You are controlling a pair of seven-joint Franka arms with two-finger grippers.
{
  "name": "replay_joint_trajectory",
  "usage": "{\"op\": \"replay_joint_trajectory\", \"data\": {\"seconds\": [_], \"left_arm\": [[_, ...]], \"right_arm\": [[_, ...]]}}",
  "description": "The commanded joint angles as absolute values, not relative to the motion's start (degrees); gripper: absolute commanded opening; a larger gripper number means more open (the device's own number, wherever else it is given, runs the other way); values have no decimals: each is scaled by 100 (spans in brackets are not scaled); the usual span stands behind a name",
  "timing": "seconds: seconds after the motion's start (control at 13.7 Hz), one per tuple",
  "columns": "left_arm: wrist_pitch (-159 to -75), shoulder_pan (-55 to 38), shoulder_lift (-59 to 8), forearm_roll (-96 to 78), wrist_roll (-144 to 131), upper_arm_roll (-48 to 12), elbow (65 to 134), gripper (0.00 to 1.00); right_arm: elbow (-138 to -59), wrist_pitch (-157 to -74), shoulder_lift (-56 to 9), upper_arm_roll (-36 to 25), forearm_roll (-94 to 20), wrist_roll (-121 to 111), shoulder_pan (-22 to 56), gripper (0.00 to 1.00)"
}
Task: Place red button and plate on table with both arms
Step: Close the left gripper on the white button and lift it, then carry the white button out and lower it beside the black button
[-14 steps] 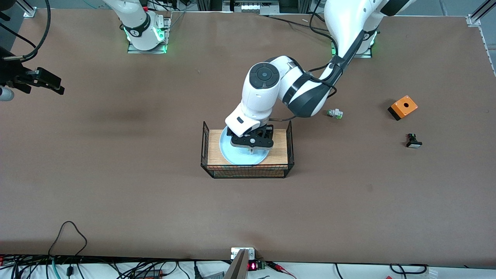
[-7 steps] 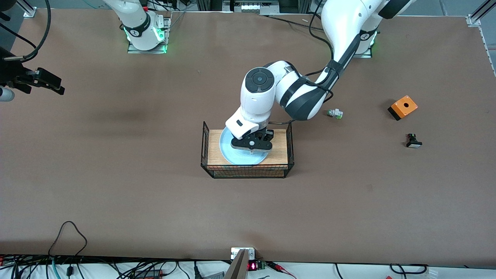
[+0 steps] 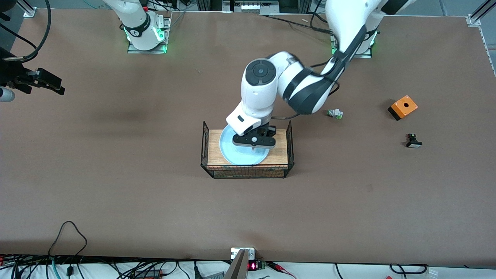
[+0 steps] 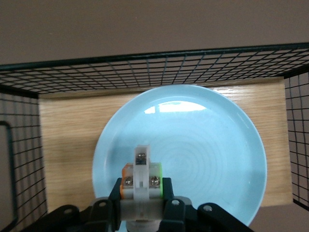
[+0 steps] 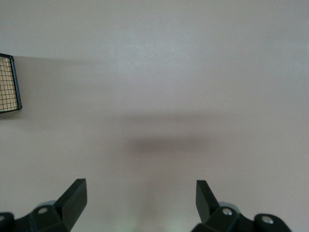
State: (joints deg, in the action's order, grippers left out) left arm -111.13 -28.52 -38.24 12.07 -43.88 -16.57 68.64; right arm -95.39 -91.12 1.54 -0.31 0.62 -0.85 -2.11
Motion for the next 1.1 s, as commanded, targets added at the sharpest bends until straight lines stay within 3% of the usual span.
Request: {"op": "replay_joint_trajectory", "data": {"seconds": [0.0, 0.22, 0.44, 0.73, 1.02], "left_arm": [[-10242, -2401, -3061, 870, -4377, -1696, 6935, 33], [-9223, -1761, -2734, 905, -3442, -1661, 6996, 33], [-8956, -742, -2733, 861, -1589, -1670, 7223, 34], [-9113, 358, -2751, 861, -134, -1670, 7987, 34], [-10122, 957, -2742, 940, 97, -1661, 9261, 34]], "right_arm": [[-9378, -9052, 123, -18, -9, -158, -220, 100], [-9264, -9009, 61, -18, -35, -193, -211, 100], [-9264, -8807, 61, -9, -53, 34, -150, 100], [-9255, -8894, -61, 18, -413, 1981, 717, 100], [-9246, -9411, -377, 18, -588, 3398, 2045, 100]]}}
